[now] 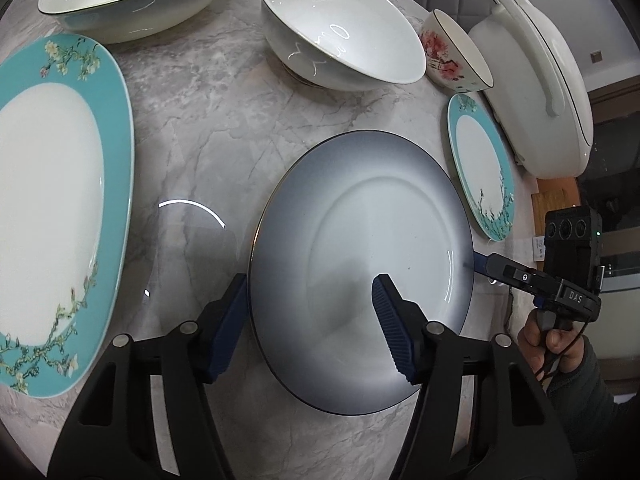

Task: Organize plates and bowls

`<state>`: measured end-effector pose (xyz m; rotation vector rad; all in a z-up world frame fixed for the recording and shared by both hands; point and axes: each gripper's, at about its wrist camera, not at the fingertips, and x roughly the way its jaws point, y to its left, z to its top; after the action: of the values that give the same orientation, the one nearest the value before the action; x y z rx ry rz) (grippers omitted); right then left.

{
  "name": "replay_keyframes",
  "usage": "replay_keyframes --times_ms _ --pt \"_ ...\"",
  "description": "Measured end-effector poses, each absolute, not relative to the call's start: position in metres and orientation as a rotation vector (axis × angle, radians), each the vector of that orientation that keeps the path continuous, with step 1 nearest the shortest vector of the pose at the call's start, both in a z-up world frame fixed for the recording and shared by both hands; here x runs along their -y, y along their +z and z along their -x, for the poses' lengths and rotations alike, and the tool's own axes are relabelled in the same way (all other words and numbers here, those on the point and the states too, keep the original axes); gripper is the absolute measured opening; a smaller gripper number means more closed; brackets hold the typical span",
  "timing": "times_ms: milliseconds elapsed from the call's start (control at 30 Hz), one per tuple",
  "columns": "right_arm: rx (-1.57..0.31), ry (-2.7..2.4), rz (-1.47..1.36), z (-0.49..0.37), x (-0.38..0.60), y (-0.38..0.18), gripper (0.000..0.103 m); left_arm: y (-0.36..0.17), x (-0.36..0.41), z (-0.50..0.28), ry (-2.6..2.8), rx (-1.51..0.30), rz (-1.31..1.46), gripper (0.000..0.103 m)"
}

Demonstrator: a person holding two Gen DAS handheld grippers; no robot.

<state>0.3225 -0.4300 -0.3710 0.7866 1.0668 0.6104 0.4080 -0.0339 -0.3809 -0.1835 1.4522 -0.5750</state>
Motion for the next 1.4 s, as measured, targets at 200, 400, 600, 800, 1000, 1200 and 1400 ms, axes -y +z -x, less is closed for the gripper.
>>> replay_keyframes --times_ms 200,400,600,800,1000,1200,1400 --pt "-1.109 0.603 -0.749 -0.325 0.425 -0.374 0.029 -0.381 0.034 -0.412 -0.590 -1.464 0.168 0.059" --pt "-1.144 0.608 -0.738 -0.330 0.426 -0.375 0.020 -0.383 0.032 -0.411 -0.605 -1.474 0.154 0.052" --pt "-1.184 0.601 -0.771 -0.335 0.430 -0.378 0.015 -0.387 0.013 -0.415 -0.564 -1.492 0.174 0.019" --pt "-1.212 0.600 -0.735 -0.338 0.428 -0.376 0.013 -0.389 0.008 -0.415 -0.579 -1.512 0.177 0.018" --pt "-1.215 0.605 -0.735 -0.340 0.429 -0.376 0.013 -0.391 0.003 -0.414 -0.595 -1.534 0.206 0.017" --pt "-1.222 0.574 -0.734 -0.345 0.426 -0.373 0.014 -0.391 0.004 -0.411 -0.584 -1.539 0.214 0.016" --pt "-1.235 0.549 -0.724 -0.347 0.421 -0.371 0.014 -0.392 0.002 -0.408 -0.577 -1.548 0.226 0.016"
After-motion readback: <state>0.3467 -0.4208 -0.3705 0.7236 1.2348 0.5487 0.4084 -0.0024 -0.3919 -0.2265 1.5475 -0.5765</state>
